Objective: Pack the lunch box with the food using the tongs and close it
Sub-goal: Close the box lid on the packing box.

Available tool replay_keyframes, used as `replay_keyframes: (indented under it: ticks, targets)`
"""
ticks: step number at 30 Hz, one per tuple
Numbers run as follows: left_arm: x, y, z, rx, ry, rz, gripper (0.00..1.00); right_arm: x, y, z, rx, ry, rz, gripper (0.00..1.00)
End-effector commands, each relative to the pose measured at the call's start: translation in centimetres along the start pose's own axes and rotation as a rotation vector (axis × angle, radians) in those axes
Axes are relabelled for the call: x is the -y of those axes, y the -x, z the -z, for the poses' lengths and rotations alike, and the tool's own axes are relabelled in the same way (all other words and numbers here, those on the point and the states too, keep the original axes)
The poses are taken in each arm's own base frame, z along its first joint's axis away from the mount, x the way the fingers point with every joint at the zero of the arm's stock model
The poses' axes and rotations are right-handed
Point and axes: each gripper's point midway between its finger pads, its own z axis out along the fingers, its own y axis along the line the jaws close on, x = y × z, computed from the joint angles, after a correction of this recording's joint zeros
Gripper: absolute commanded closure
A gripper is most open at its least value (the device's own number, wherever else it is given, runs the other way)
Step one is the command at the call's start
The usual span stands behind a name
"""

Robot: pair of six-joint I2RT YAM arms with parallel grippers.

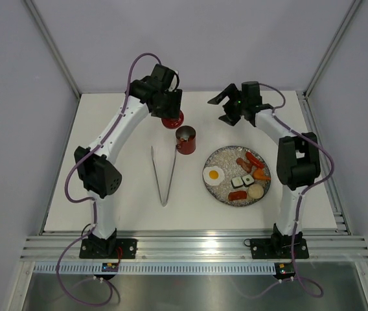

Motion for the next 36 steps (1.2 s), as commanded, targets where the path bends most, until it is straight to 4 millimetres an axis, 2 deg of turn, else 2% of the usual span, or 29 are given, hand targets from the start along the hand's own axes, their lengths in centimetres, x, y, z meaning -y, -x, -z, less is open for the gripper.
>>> replay_keyframes:
  ticks: [1,2,4,5,7,8,9,11,12,16,25,36]
  targets:
    - [1.2,1.1,0.9,0.013,-0.043,-0.048,0.75,1.5,5.4,7.0,0.172,-0.188,0.075,0.01]
    - [1.4,1.1,0.8,0.012,-0.047,-0.051,0.75,1.1,6.1,8.6,0.202,-0.185,0.083,0.01]
    - [1.8,1.2,0.3,-0.001,-0.054,-0.058,0.75,3.0,6.6,10.4,0.230,-0.253,0.094,0.01]
    - [1.8,1.2,0.1,-0.008,-0.052,-0.064,0.75,2.8,7.4,12.1,0.259,-0.257,0.102,0.01]
    - [1.8,0.6,-1.0,-0.041,-0.045,-0.072,0.75,4.2,7.2,13.5,0.270,-0.306,0.126,0.01]
    - [1.9,0.8,-1.1,-0.038,-0.047,-0.073,0.75,3.7,7.3,14.7,0.290,-0.301,0.139,0.01]
    - [1.9,0.8,-1.4,-0.041,-0.046,-0.074,0.75,4.4,6.9,15.2,0.292,-0.322,0.147,0.01]
    - [2.1,0.7,-2.1,-0.047,-0.045,-0.073,0.75,4.3,6.5,16.6,0.302,-0.331,0.175,0.01]
    - [2.1,0.6,-2.4,-0.050,-0.045,-0.076,0.75,5.1,6.0,16.9,0.297,-0.352,0.182,0.00]
    - [2.6,0.2,-3.5,-0.069,-0.046,-0.090,0.75,5.8,5.0,18.9,0.316,-0.370,0.199,0.01]
    - [3.8,-1.2,-6.0,-0.125,-0.068,-0.103,0.75,7.4,3.1,19.4,0.282,-0.381,0.191,0.01]
    - [4.2,-2.1,-7.2,-0.151,-0.067,-0.123,0.75,8.5,2.4,19.3,0.262,-0.399,0.193,0.00]
